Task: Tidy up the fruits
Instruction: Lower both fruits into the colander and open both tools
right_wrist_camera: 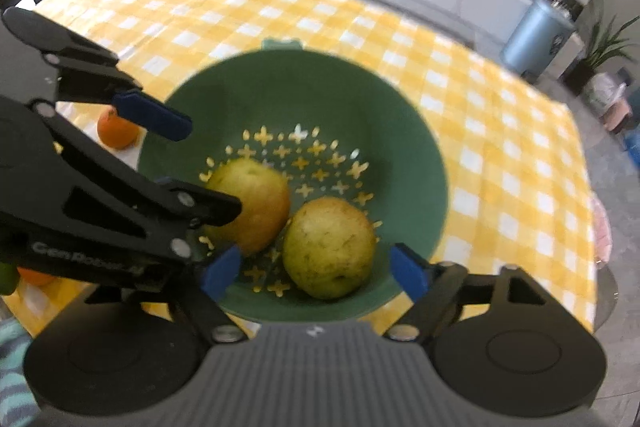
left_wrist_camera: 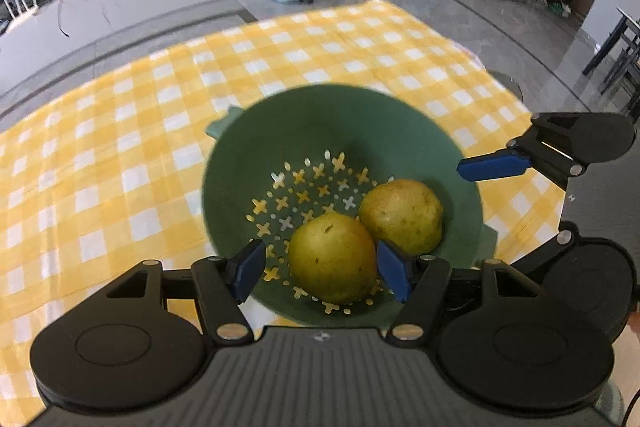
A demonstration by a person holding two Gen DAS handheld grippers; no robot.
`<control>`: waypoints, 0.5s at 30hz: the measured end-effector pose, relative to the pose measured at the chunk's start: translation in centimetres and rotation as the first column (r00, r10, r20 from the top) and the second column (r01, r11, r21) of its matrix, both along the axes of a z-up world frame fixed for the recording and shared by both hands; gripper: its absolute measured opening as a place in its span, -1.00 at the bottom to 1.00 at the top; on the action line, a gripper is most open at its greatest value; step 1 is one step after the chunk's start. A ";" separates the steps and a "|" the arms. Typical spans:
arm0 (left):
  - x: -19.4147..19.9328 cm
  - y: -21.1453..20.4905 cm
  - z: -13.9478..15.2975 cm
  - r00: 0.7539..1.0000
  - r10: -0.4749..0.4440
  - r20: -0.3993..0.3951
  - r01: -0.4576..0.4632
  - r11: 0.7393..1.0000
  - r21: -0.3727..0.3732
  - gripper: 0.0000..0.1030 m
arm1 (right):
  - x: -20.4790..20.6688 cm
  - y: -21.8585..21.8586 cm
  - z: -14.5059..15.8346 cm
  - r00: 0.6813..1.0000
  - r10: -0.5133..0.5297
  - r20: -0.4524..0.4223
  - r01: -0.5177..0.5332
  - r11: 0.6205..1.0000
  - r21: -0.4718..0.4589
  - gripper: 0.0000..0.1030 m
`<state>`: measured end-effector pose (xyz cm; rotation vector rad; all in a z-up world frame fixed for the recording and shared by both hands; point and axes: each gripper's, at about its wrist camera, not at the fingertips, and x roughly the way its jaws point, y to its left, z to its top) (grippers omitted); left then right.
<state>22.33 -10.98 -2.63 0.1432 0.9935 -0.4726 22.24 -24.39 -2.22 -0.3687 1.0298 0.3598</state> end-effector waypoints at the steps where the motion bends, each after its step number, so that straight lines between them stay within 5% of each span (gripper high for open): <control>1: -0.5 0.2 0.5 1.000 0.008 0.016 -0.009 1.000 0.003 0.46 | -0.4 0.1 0.4 1.000 -0.009 0.022 0.009 1.000 0.005 0.63; 15: -7.5 4.0 5.7 0.981 -0.003 0.191 -0.006 0.999 0.046 0.46 | -9.2 2.2 4.6 0.931 -0.261 0.254 0.203 0.951 0.233 0.67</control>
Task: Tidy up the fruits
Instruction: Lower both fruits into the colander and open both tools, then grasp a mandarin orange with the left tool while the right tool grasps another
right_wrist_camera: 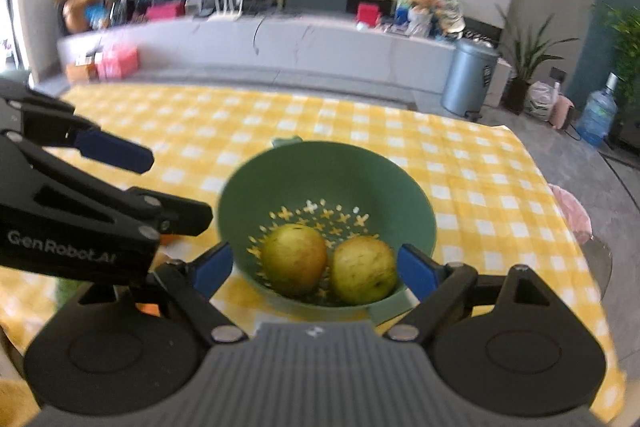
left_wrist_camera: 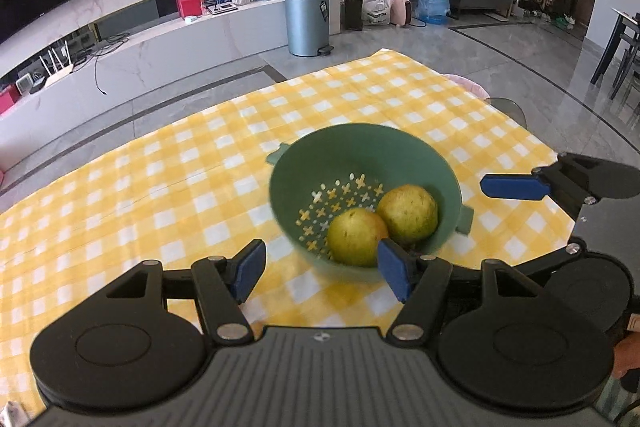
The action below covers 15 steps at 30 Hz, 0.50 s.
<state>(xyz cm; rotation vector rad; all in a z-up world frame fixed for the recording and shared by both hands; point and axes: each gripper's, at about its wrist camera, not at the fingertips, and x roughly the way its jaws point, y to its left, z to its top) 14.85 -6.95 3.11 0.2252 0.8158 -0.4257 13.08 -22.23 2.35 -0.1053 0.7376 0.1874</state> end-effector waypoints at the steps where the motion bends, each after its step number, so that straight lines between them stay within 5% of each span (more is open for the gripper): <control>1: -0.4 0.5 0.0 1.000 -0.002 0.002 0.002 1.000 -0.002 0.46 | -0.6 0.2 0.0 1.000 -0.014 0.008 0.014 1.000 0.020 0.67; 9: -2.3 4.4 -1.3 1.000 0.016 0.010 -0.016 1.000 -0.016 0.46 | -4.6 1.7 -1.4 0.994 -0.101 0.039 0.094 0.984 0.152 0.66; 15: -2.7 7.5 -4.1 0.998 0.053 -0.037 -0.054 0.998 -0.026 0.46 | -5.9 2.9 -3.6 0.995 -0.095 0.023 0.090 0.983 0.158 0.59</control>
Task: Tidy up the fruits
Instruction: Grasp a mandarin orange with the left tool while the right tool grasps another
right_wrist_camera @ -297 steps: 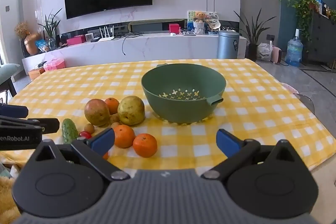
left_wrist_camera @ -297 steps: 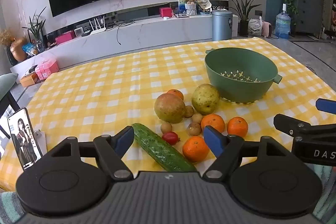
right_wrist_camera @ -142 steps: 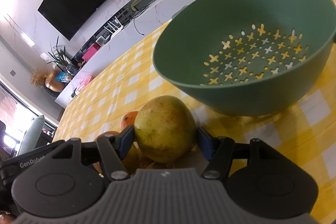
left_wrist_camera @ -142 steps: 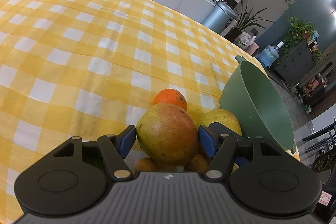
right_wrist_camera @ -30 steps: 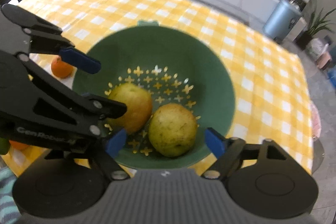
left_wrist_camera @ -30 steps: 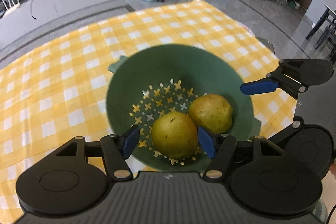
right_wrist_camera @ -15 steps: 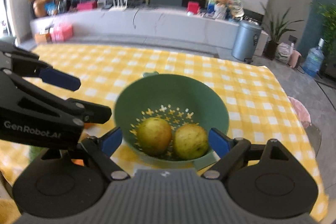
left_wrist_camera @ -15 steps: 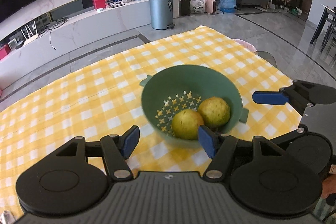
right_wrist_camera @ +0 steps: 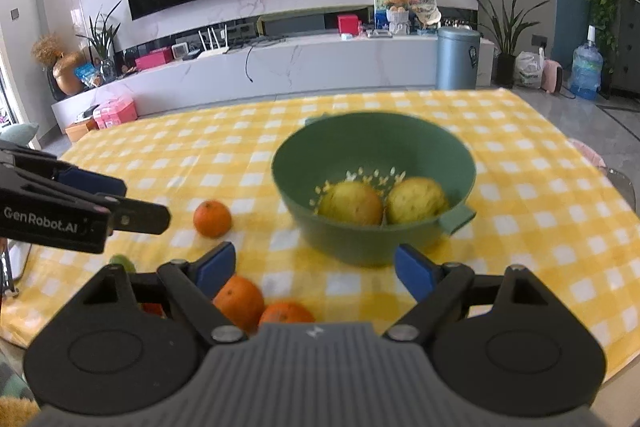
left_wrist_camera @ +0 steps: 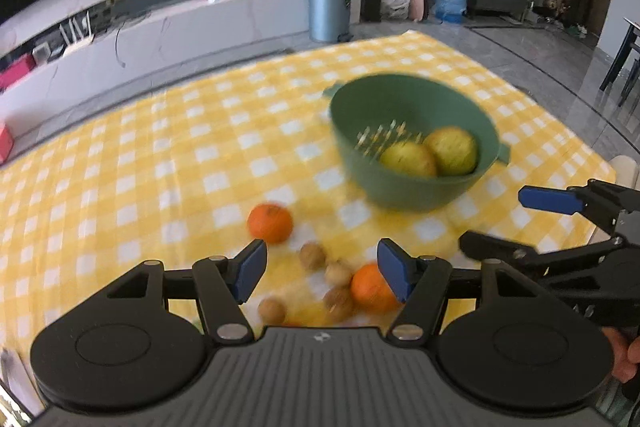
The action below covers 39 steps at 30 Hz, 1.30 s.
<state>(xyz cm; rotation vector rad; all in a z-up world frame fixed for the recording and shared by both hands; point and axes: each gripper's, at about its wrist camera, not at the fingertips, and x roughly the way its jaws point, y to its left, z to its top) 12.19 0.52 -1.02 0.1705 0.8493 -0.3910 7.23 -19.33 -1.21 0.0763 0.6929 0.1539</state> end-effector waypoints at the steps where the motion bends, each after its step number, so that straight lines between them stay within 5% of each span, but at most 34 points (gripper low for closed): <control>1: -0.2 0.5 -0.4 1.000 0.001 -0.008 -0.001 1.000 -0.007 0.46 | 0.0 0.1 -0.4 1.000 0.001 -0.005 -0.001 1.000 0.003 0.56; 9: -1.8 2.2 -3.3 0.998 -0.028 -0.053 0.027 0.999 -0.028 0.43 | -0.3 1.4 -2.0 0.998 0.054 -0.028 -0.055 0.998 -0.042 0.41; 21: -3.5 0.0 -5.3 0.979 -0.183 -0.093 0.184 0.983 0.001 0.33 | 0.2 2.6 -3.1 0.990 0.115 -0.083 -0.124 0.985 -0.118 0.16; 39: -2.8 -1.2 -7.7 0.970 -0.176 -0.165 0.187 0.981 0.056 0.19 | 1.8 3.6 -5.3 0.968 0.113 -0.222 -0.152 0.973 -0.171 0.02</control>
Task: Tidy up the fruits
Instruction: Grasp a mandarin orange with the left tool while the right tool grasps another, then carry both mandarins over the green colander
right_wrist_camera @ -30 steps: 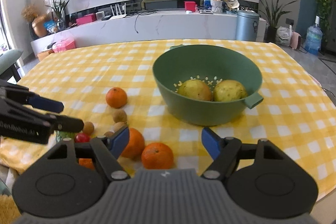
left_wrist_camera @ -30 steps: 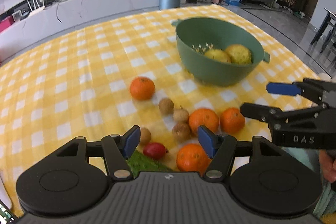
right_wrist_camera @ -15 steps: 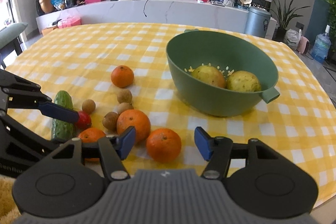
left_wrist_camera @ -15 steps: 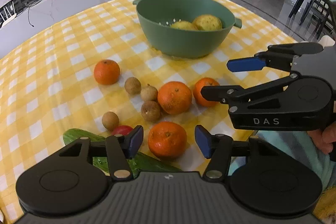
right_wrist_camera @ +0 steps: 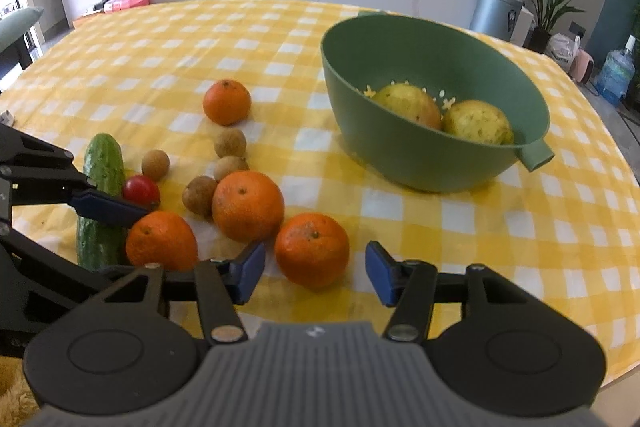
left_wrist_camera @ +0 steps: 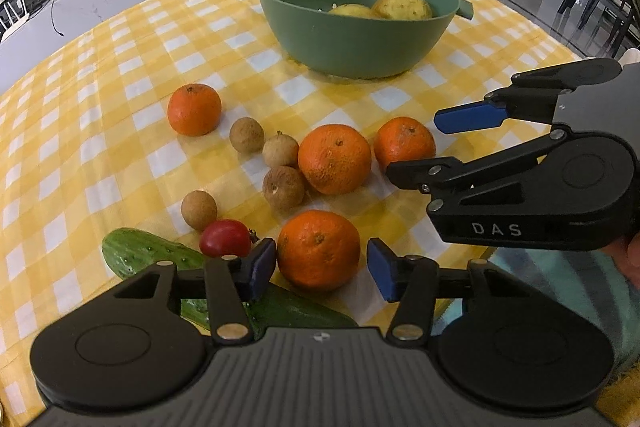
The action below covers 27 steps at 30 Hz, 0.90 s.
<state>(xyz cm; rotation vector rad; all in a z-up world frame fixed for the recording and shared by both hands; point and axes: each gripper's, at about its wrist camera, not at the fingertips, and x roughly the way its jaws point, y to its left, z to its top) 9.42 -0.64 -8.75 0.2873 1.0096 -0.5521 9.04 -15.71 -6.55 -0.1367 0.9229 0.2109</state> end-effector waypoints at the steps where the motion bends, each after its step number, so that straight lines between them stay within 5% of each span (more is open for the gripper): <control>1: 0.0 0.0 0.0 1.000 0.000 0.000 0.000 1.000 0.002 0.19 | 0.1 0.0 -0.1 1.000 -0.002 -0.006 0.002 1.000 -0.003 0.00; 17: 0.1 -0.3 -0.3 1.000 -0.002 -0.001 0.002 1.000 0.015 -0.02 | 0.3 0.2 -0.7 0.999 -0.001 -0.048 0.001 1.000 -0.009 -0.27; 27: -0.2 -0.5 2.7 0.998 0.025 0.058 -0.023 0.999 -0.045 -0.03 | -1.2 -1.3 1.8 0.998 -0.025 0.055 0.021 0.997 0.073 -0.29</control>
